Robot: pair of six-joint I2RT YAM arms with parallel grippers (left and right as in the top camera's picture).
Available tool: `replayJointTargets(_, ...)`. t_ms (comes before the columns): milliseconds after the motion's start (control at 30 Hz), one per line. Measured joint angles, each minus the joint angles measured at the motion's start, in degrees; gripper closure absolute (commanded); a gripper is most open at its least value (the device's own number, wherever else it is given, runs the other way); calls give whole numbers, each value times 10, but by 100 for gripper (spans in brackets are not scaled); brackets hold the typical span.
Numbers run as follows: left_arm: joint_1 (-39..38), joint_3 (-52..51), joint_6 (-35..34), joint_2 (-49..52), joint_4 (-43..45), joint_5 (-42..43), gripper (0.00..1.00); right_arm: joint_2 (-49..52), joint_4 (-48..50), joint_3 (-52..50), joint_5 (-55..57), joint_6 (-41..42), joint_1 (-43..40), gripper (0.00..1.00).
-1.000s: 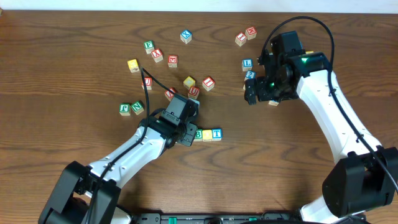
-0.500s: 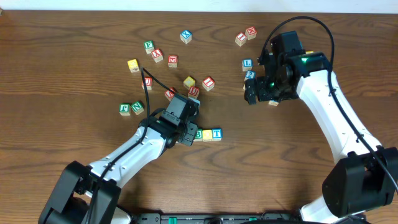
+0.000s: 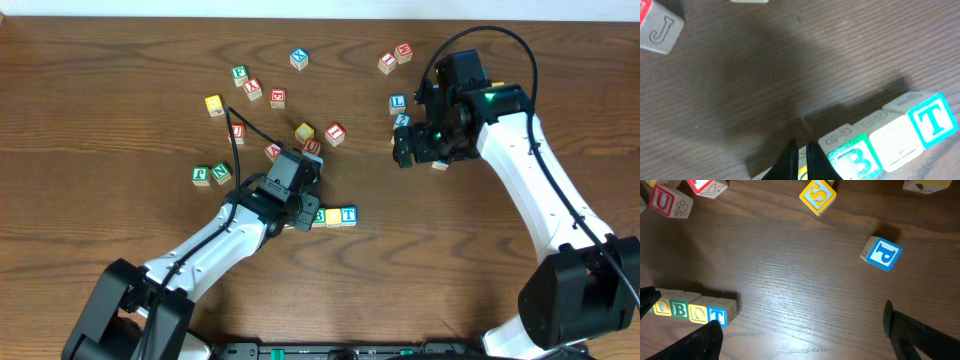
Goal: Spell out ROBOT
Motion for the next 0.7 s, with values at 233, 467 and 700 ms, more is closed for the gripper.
replayJointTargets(233, 0, 0, 0, 2, 11, 0, 93, 0, 0, 0, 0, 0, 0, 1)
replayJointTargets(467, 0, 0, 0, 17, 16, 0, 93, 0, 0, 0, 0, 0, 0, 1)
replayJointTargets(700, 0, 0, 0, 23, 15, 0, 93, 0, 0, 0, 0, 0, 0, 1)
